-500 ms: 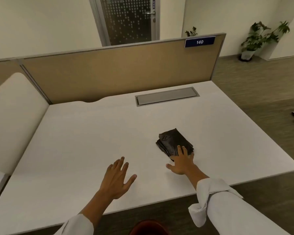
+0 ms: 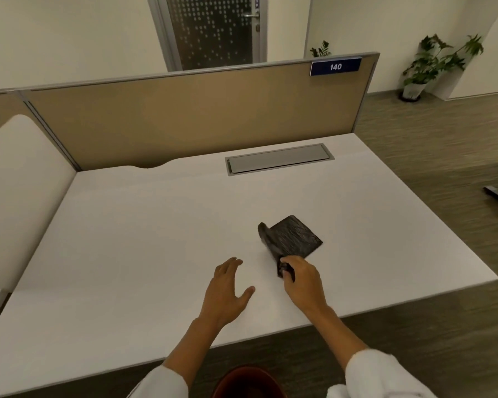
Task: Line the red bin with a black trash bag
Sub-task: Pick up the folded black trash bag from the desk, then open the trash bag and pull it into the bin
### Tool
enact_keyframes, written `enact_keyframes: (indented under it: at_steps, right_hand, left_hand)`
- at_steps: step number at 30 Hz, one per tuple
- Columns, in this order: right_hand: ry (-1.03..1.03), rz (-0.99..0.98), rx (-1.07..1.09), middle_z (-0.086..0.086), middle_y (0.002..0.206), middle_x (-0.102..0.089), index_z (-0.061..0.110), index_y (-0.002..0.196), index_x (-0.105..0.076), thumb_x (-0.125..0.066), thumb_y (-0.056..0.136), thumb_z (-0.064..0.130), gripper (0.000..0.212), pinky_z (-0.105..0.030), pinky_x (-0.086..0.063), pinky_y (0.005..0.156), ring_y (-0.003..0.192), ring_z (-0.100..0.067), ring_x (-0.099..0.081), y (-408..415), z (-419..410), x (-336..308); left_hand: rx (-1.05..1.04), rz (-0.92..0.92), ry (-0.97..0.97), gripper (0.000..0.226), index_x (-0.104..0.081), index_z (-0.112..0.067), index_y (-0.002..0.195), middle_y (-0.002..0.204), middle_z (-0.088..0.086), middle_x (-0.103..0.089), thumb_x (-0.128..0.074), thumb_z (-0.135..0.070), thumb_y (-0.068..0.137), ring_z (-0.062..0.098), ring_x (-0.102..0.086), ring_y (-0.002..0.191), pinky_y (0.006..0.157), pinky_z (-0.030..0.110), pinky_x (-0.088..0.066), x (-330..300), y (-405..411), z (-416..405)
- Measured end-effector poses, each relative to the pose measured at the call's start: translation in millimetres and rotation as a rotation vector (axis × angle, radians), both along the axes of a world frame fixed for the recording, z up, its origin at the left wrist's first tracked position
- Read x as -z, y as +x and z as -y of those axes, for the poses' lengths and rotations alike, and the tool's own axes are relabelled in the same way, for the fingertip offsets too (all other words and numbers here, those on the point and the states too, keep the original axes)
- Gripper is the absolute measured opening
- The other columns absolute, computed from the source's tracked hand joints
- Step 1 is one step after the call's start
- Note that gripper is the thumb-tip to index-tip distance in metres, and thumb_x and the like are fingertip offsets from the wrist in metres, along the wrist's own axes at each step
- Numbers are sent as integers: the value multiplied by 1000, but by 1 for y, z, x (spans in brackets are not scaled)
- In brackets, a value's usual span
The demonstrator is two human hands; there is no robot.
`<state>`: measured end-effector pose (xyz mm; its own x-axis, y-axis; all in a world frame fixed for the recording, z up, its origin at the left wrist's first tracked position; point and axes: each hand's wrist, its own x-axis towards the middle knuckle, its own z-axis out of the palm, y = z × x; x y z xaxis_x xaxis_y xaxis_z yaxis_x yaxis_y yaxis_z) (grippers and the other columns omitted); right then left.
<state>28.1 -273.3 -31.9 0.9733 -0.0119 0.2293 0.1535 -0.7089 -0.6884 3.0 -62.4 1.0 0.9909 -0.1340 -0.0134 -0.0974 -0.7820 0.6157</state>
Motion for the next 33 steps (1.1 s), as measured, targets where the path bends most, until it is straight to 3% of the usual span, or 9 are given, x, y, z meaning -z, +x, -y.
enact_keyframes:
  at_steps: [3,6,9,13,19,23,26,30,33]
  right_hand:
    - [239,-46,-89,14,107,-72,30,114,-68,-70,88,-1,41,-14,-54,89,97,6,-66,-33,-2,-20]
    - [375,-185,-188,19,88,-76,44,111,-61,-74,87,8,45,-11,-54,80,92,1,-71,-57,-2,-35]
    - [451,-237,-218,9,83,-78,38,112,-60,-76,88,18,35,-18,-57,78,84,-7,-75,-69,-5,-44]
    - [500,-269,-214,-8,75,-75,31,107,-62,-74,91,27,20,-33,-62,70,75,-15,-76,-81,-8,-49]
    - [528,-397,-254,-20,79,-75,26,103,-64,-73,91,33,16,-46,-63,72,76,-25,-77,-95,-13,-42]
    - [545,-470,-309,-12,80,-78,27,101,-66,-71,82,55,34,-30,-59,65,72,-21,-76,-108,-17,-40]
    - [429,-468,-329,-8,82,-77,31,99,-66,-65,79,68,41,-31,-60,70,78,-18,-75,-113,-16,-35]
    - [298,-398,-215,5,104,-67,30,111,-60,-51,99,48,24,-23,-49,86,101,-15,-64,-115,-8,-33]
    - [344,-246,-15,8,114,-61,25,121,-59,-54,98,49,34,-24,-44,90,106,-7,-58,-123,-1,-41]
  left_hand:
    - [65,37,-158,93,-24,-28,149,147,-11,-34,-75,-51,75,6,-31,135,108,21,-28,-2,-20,6]
    - [95,48,-210,100,-23,-25,152,141,-13,-37,-76,-50,71,2,-35,129,105,20,-35,6,-50,10]
    - [7,105,-228,67,-43,-25,139,131,-17,-47,-71,-38,80,1,-47,120,101,22,-45,11,-75,13]
    - [-93,169,-348,11,-69,-27,94,94,-14,-69,-66,-18,87,5,-64,89,77,37,-56,4,-97,15]
    - [21,-60,-475,63,-54,-36,126,119,-20,-63,-80,-49,70,-1,-59,113,89,14,-49,-8,-130,15]
    - [-104,-109,-546,19,-72,-29,101,92,-11,-76,-71,-22,83,4,-70,90,80,28,-58,-12,-141,21]
    - [-238,-177,-699,22,-77,-23,83,78,0,-77,-65,-5,88,15,-73,75,66,29,-59,-14,-148,19]
    - [-451,-328,-927,21,-75,-19,69,67,3,-74,-70,-10,87,22,-74,71,56,26,-58,-16,-158,14]
    - [-533,-408,-1067,15,-76,-10,78,76,11,-76,-73,-23,86,26,-75,78,59,29,-59,-13,-162,13]
